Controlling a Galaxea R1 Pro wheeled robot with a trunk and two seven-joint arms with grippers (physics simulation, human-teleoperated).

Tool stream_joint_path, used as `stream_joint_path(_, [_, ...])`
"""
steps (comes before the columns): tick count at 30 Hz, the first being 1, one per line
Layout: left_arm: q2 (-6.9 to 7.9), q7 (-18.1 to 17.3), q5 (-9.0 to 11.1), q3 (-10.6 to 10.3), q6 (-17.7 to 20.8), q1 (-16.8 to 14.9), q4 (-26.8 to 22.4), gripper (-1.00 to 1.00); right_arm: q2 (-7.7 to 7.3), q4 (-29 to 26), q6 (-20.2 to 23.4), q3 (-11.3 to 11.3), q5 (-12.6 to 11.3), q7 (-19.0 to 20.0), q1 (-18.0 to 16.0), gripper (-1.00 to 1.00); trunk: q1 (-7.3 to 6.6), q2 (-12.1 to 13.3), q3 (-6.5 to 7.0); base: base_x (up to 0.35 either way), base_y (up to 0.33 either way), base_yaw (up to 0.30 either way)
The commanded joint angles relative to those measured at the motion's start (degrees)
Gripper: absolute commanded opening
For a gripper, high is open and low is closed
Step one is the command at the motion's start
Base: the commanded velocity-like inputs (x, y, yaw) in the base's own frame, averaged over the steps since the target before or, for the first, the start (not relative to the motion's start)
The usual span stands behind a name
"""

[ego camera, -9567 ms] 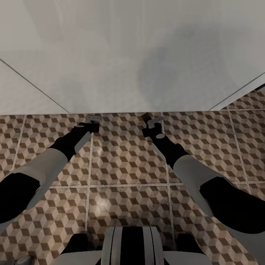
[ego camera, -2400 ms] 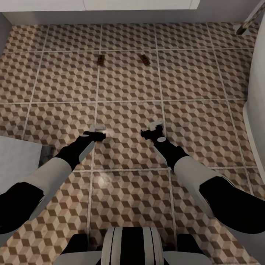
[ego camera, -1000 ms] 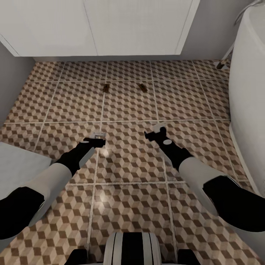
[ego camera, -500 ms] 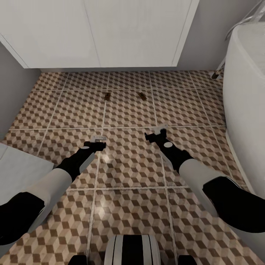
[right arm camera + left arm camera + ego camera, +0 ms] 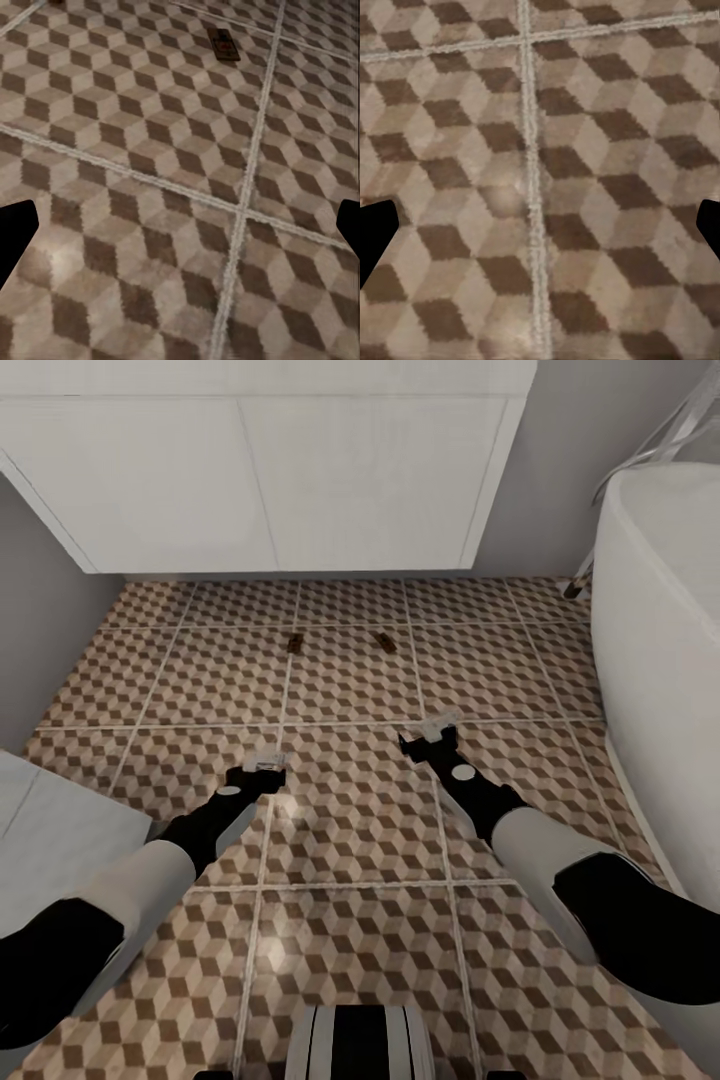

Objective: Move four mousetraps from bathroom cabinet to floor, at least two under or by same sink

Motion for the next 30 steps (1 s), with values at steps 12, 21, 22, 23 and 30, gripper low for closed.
stream_joint_path(12, [-1.95,-5.09,0.4,-1.22,-15.05,1.62,17.32,1.0,-0.35,8.21,-7.61,0.49,-0.52,-0.21,3.13,1.0,-0.32,0.15,2.63,0.0,0.0,0.0])
stream_joint_path(21, [-4.95,-6.83,0.4,-1.23,-26.65,4.5,26.89,1.0,-1.05,8.55,-10.95,0.49,-0.54,-0.24,7.92,1.0,-0.55,0.27,4.63,0.0,0.0,0.0])
stream_joint_path(22, [-5.01,-6.85,0.4,-1.21,-27.11,5.57,27.06,1.0,-1.24,8.55,-11.23,0.49,-0.54,-0.21,9.32,1.0,-0.58,0.28,4.85,0.0,0.0,0.0])
stream_joint_path(23, [-5.02,-6.85,0.4,-1.22,-27.19,6.05,27.09,1.0,-1.27,8.55,-11.29,0.49,-0.54,-0.21,9.74,1.0,-0.6,0.3,5.07,0.0,0.0,0.0])
stream_joint_path(30, [-4.9,-6.86,0.4,-1.2,-30.69,8.81,27.15,1.0,-1.4,8.69,-13.52,0.49,-0.54,-0.21,11.53,1.0,-0.78,0.39,6.62,0.0,0.0,0.0])
